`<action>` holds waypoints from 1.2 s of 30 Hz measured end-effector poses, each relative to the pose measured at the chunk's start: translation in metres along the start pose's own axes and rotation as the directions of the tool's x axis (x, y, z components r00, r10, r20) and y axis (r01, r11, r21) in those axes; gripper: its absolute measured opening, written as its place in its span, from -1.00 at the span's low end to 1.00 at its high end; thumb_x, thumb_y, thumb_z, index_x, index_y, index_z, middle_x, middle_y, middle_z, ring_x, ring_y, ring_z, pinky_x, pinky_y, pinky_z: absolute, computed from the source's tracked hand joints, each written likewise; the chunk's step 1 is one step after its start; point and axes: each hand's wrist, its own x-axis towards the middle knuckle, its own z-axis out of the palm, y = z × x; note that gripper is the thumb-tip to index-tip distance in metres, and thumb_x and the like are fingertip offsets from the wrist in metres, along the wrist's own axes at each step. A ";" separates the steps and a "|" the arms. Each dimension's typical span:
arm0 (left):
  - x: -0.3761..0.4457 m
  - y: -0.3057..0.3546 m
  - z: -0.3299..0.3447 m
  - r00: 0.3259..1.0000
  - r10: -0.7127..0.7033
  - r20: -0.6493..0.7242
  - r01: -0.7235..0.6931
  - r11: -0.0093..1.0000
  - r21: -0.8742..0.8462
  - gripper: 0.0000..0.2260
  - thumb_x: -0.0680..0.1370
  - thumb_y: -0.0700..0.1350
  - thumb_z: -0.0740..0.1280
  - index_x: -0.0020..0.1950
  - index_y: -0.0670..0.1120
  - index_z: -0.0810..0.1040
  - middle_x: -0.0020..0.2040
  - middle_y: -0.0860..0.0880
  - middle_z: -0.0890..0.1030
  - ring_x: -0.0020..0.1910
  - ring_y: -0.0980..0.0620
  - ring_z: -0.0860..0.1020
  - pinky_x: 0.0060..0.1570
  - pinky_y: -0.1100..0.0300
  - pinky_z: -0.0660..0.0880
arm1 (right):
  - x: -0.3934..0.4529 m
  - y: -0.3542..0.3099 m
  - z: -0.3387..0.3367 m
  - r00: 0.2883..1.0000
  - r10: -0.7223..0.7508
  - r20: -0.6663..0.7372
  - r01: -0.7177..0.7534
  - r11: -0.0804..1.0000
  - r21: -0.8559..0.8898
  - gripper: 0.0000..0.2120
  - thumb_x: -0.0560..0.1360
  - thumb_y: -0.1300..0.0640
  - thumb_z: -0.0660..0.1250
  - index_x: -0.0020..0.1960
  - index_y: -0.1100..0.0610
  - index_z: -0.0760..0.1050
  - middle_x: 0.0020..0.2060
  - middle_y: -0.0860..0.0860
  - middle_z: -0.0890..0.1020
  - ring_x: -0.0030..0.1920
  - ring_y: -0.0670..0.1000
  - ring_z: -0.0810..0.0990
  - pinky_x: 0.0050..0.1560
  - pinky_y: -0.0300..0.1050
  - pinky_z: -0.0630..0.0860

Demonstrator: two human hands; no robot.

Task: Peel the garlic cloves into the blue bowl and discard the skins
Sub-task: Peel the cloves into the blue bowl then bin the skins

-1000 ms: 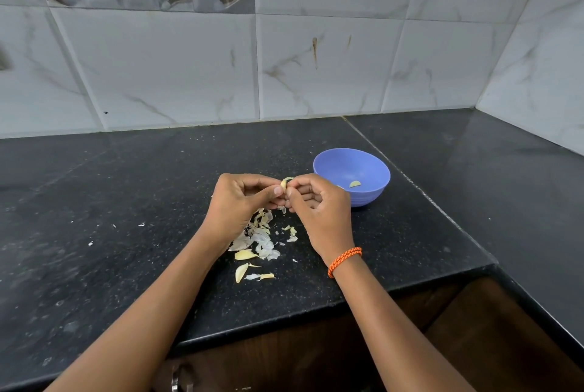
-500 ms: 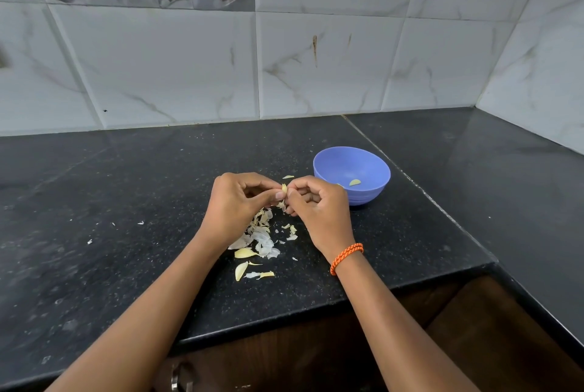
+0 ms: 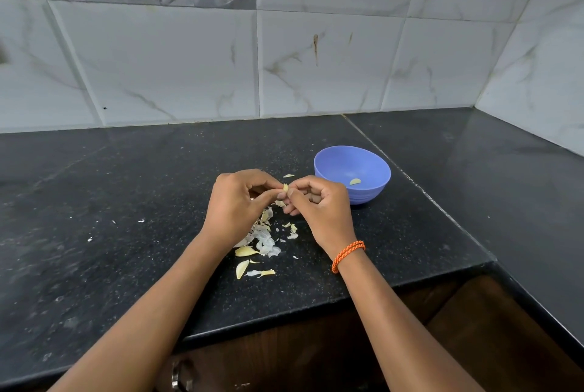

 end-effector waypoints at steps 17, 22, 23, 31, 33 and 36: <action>-0.001 0.004 0.000 0.998 -0.046 0.035 0.049 0.997 -0.066 -0.97 0.54 -0.18 0.59 -0.05 -0.06 0.81 -0.17 0.12 0.76 -0.19 0.05 0.73 -0.14 0.12 0.66 | 0.002 0.005 -0.001 1.000 -0.002 0.009 0.002 0.999 0.043 -0.88 0.58 0.39 0.41 -0.07 0.27 0.70 -0.27 0.12 0.74 -0.26 0.19 0.73 -0.18 -0.03 0.70; 0.000 0.001 0.001 0.987 -0.135 0.088 0.149 0.971 -0.185 -0.97 0.57 -0.20 0.57 0.00 -0.11 0.80 -0.13 0.02 0.78 -0.14 -0.01 0.76 -0.04 0.03 0.71 | 0.002 0.005 0.001 0.999 -0.044 -0.021 0.044 0.999 -0.019 -0.89 0.56 0.36 0.44 -0.11 0.22 0.68 -0.31 0.07 0.72 -0.32 0.02 0.70 -0.22 -0.13 0.66; 0.000 0.000 0.002 0.980 -0.168 0.104 0.189 0.950 -0.247 -0.95 0.58 -0.22 0.55 0.03 -0.15 0.79 -0.10 -0.03 0.79 -0.10 -0.05 0.78 0.02 0.00 0.72 | 0.002 0.005 0.002 0.998 -0.061 -0.029 0.060 0.998 -0.032 -0.88 0.57 0.36 0.43 -0.10 0.21 0.68 -0.28 0.05 0.73 -0.29 -0.01 0.71 -0.20 -0.12 0.66; 0.003 0.001 0.000 0.952 -0.285 0.109 0.299 0.804 -0.514 -0.85 0.60 -0.35 0.47 0.17 -0.28 0.68 -0.08 -0.28 0.76 -0.04 -0.28 0.77 0.08 -0.08 0.73 | 0.001 0.007 0.006 0.981 -0.192 0.000 0.189 0.966 -0.175 -0.89 0.63 0.27 0.41 0.05 0.11 0.68 -0.04 -0.06 0.72 -0.03 -0.01 0.74 -0.09 0.06 0.71; 0.003 0.001 0.000 0.951 -0.283 0.126 0.307 0.801 -0.515 -0.87 0.60 -0.35 0.47 0.15 -0.28 0.69 -0.07 -0.29 0.76 -0.03 -0.29 0.76 0.10 -0.08 0.72 | 0.002 0.009 0.006 0.983 -0.181 0.006 0.180 0.970 -0.166 -0.91 0.63 0.24 0.43 0.07 0.10 0.69 -0.03 -0.06 0.71 -0.02 0.01 0.74 -0.10 0.11 0.71; 0.004 0.000 -0.002 0.949 -0.279 0.148 0.315 0.801 -0.509 -0.88 0.59 -0.35 0.48 0.12 -0.27 0.71 -0.06 -0.27 0.77 0.00 -0.29 0.76 0.14 -0.07 0.71 | 0.003 0.010 0.004 0.991 -0.131 -0.016 0.127 0.983 -0.129 -0.92 0.64 0.18 0.44 0.09 0.13 0.71 -0.05 -0.02 0.73 -0.10 0.01 0.75 -0.17 0.13 0.72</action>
